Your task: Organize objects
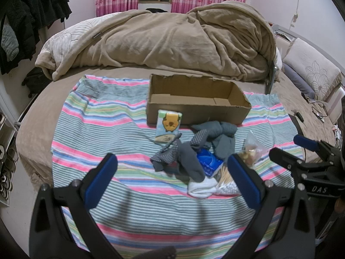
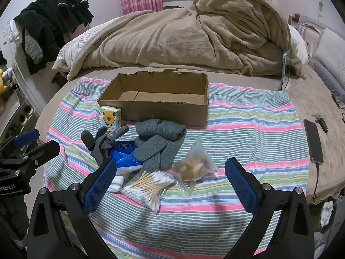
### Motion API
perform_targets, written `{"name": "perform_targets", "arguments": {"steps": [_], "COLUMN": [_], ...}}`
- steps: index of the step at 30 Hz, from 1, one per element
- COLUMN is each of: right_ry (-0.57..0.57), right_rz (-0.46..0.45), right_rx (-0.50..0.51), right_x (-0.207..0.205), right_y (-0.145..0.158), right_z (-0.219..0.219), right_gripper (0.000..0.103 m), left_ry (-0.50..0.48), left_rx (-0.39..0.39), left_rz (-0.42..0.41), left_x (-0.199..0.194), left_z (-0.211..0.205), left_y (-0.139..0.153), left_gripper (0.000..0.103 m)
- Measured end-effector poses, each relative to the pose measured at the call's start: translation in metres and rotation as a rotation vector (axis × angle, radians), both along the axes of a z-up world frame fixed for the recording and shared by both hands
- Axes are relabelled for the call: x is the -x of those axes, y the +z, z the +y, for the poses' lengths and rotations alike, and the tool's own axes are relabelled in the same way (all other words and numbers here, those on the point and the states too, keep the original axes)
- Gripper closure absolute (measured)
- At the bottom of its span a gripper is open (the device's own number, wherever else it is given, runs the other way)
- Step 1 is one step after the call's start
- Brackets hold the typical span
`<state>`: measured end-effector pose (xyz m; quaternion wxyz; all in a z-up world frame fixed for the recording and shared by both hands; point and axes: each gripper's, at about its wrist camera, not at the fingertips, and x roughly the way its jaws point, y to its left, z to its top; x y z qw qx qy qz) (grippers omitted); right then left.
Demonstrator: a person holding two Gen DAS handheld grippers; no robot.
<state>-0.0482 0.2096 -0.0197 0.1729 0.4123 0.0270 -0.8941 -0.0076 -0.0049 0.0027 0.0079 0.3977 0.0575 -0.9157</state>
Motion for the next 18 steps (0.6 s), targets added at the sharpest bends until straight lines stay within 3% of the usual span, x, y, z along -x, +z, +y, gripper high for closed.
{"name": "perform_targets", "arguments": {"steps": [18], "right_ry": [-0.001], "right_rz": [-0.005], "right_rx": [0.008], "right_x": [0.0007], "right_y": [-0.0009], "right_z": [0.0009], "right_gripper": [0.001], "left_ry": [-0.005], "left_rx": [-0.009], "left_rz": [-0.008], "left_x": [0.0011], "left_z": [0.0006], "left_y": [-0.0015], "left_gripper": [0.001]}}
